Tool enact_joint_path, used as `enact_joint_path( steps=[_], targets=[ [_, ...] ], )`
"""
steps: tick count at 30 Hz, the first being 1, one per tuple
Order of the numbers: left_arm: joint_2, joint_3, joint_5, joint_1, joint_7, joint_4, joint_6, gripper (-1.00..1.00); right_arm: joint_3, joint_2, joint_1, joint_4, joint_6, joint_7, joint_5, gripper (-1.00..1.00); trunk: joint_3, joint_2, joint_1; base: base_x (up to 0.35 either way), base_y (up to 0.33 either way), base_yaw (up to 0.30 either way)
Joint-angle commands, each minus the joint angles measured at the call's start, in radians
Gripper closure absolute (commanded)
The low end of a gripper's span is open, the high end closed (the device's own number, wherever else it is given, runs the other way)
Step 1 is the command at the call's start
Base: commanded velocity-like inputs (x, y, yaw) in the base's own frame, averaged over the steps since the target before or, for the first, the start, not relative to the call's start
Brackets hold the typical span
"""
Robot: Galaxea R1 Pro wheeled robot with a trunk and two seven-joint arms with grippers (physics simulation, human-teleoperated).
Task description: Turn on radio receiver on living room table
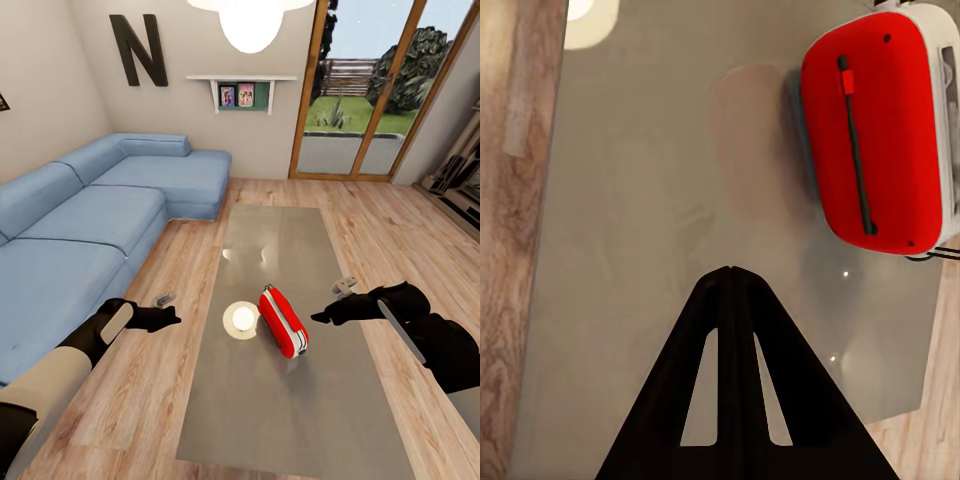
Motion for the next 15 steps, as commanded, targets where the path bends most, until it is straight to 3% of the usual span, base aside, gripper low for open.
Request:
enact_joint_path(
  steps=[1, 15],
  targets=[
    [0.0, 0.0, 0.0, 0.0, 0.0, 0.0, 0.0, 1.0, 0.0, 0.0, 0.0, 0.0, 0.0, 0.0, 0.0, -1.0, 0.0, 0.0, 0.0, 0.0, 0.0, 0.0],
    [0.0, 0.0, -0.001, 0.0, 0.0, 0.005, 0.0, 1.0, 0.0, -0.001, 0.0, 0.001, 0.0, 0.0, -0.001, -1.0, 0.006, 0.0, 0.0, 0.0, 0.0, 0.0]
  ],
)
